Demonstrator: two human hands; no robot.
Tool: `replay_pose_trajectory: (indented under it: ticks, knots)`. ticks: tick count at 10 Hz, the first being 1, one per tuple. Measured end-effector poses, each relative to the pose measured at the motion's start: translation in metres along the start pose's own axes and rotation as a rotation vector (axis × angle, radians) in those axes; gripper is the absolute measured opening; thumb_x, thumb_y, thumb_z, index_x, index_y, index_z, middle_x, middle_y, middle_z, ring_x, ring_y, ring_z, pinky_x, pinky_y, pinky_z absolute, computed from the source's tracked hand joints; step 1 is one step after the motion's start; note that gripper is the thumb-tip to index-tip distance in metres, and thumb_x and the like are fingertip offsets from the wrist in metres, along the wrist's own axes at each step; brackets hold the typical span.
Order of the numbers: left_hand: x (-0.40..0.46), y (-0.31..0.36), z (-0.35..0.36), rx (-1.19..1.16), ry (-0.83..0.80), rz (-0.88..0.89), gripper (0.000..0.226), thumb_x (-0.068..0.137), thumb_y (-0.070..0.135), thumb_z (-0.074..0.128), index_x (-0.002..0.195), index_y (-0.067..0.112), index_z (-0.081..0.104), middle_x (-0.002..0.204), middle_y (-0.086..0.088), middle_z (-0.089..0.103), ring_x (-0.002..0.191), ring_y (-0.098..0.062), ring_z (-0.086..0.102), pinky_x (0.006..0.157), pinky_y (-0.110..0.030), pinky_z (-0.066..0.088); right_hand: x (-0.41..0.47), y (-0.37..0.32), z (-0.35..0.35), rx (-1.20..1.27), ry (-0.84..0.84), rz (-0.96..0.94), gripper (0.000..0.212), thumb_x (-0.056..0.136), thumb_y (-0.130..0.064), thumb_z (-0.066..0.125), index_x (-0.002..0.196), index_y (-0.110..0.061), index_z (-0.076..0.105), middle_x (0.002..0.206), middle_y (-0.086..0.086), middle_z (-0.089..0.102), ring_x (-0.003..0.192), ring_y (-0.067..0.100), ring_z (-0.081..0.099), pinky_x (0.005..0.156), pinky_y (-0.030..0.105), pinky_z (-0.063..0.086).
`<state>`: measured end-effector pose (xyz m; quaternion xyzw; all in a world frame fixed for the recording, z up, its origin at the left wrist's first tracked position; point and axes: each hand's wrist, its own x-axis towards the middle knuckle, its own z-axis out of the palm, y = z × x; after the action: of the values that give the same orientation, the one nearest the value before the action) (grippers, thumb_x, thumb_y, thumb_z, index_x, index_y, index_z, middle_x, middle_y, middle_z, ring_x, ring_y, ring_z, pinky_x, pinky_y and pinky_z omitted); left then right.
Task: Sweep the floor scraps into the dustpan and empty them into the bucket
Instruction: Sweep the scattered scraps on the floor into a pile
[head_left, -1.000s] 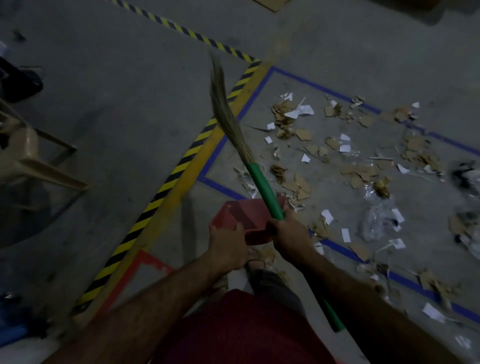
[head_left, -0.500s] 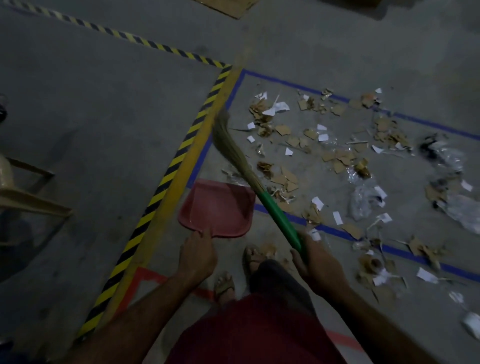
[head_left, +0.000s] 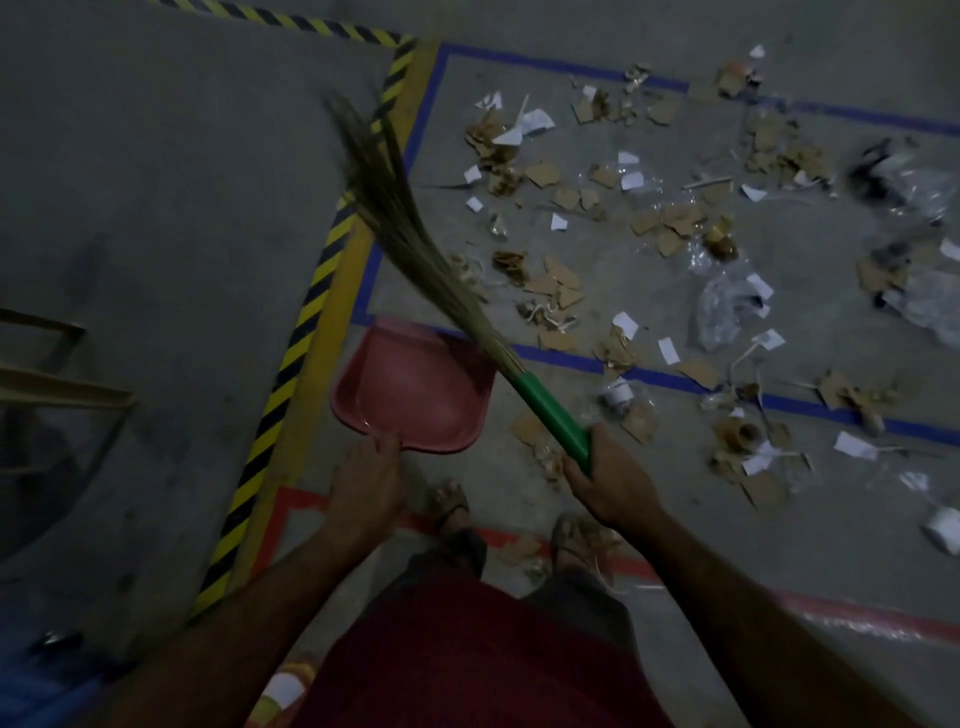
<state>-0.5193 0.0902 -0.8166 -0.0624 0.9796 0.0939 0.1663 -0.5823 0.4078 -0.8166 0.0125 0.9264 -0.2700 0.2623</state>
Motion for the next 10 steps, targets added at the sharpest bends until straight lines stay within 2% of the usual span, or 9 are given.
replay_pose_trajectory:
  ticks: [1,3,4,5,6,7,8,9,10]
  knots:
    - [-0.002,0.016,0.012,-0.005,-0.021,-0.024,0.036,0.084,0.004,0.051,0.120,0.009,0.049,0.076,-0.008,0.052,0.063,-0.026,0.047,0.054,-0.037,0.038,-0.016,0.035,-0.003,0.013,-0.057,-0.065,0.060,0.101,-0.048,0.046,0.153,-0.027,0.024,0.097,-0.007,0.055,0.075,0.013,0.057,0.059,0.024,0.039]
    - [-0.022,0.068,0.027,0.090,-0.016,-0.015,0.029,0.082,0.001,0.064,0.111,0.001,0.058,0.078,-0.020,0.059,0.063,-0.033,0.054,0.056,-0.031,0.029,-0.042,0.106,-0.002,0.149,-0.038,0.025,0.042,0.097,-0.033,0.055,0.132,-0.018,0.038,0.108,0.010,0.061,0.080,0.019,0.057,0.066,0.032,0.044]
    - [-0.035,0.087,0.040,0.126,-0.013,0.032,0.027,0.089,0.009,0.044,0.113,0.003,0.055,0.073,-0.012,0.051,0.058,-0.027,0.046,0.049,-0.033,0.033,-0.052,0.135,-0.003,0.221,-0.041,0.082,0.057,0.097,-0.049,0.051,0.145,-0.027,0.027,0.114,0.008,0.064,0.087,0.027,0.065,0.073,0.038,0.052]
    - [-0.047,0.099,0.060,0.093,-0.027,0.011,0.031,0.089,0.009,0.040,0.119,0.006,0.048,0.074,-0.012,0.051,0.055,-0.027,0.044,0.046,-0.032,0.031,-0.055,0.163,-0.001,0.115,-0.063,0.085,0.063,0.099,-0.055,0.042,0.153,-0.034,0.017,0.120,0.011,0.063,0.096,0.033,0.065,0.082,0.049,0.054]
    - [-0.057,0.112,0.071,0.095,-0.057,-0.009,0.031,0.090,0.009,0.043,0.120,0.004,0.048,0.077,-0.013,0.055,0.054,-0.025,0.042,0.045,-0.032,0.032,-0.050,0.180,0.001,-0.027,-0.095,0.063,0.063,0.101,-0.041,0.045,0.156,-0.026,0.017,0.120,0.015,0.058,0.097,0.033,0.060,0.077,0.045,0.054]
    - [-0.062,0.117,0.081,0.167,-0.036,-0.009,0.038,0.088,0.009,0.052,0.126,0.003,0.051,0.077,-0.012,0.056,0.055,-0.027,0.049,0.046,-0.032,0.036,-0.047,0.189,0.007,-0.148,-0.153,0.032,0.062,0.101,-0.036,0.041,0.156,-0.034,0.012,0.120,0.016,0.053,0.091,0.034,0.059,0.068,0.040,0.050]
    - [-0.064,0.114,0.095,0.237,0.004,-0.016,0.031,0.091,0.012,0.046,0.119,0.004,0.056,0.080,-0.013,0.055,0.061,-0.026,0.048,0.053,-0.037,0.042,-0.045,0.195,0.024,-0.177,-0.217,0.005,0.062,0.100,-0.039,0.037,0.154,-0.045,0.006,0.120,0.018,0.056,0.092,0.038,0.060,0.076,0.045,0.052]
    - [-0.059,0.110,0.118,0.225,-0.040,-0.055,0.027,0.094,0.013,0.043,0.116,0.004,0.057,0.089,-0.017,0.055,0.071,-0.029,0.051,0.062,-0.040,0.043,-0.043,0.204,0.056,-0.230,-0.258,-0.046,0.064,0.099,-0.049,0.036,0.152,-0.052,-0.001,0.111,0.021,0.059,0.090,0.039,0.061,0.084,0.056,0.051]
    - [-0.053,0.102,0.148,0.076,-0.139,-0.213,0.038,0.093,0.012,0.053,0.130,0.005,0.048,0.113,-0.025,0.056,0.094,-0.041,0.059,0.077,-0.043,0.047,-0.043,0.213,0.103,-0.316,-0.335,-0.105,0.065,0.103,-0.041,0.041,0.155,-0.050,0.002,0.122,0.028,0.054,0.087,0.038,0.063,0.074,0.045,0.054]
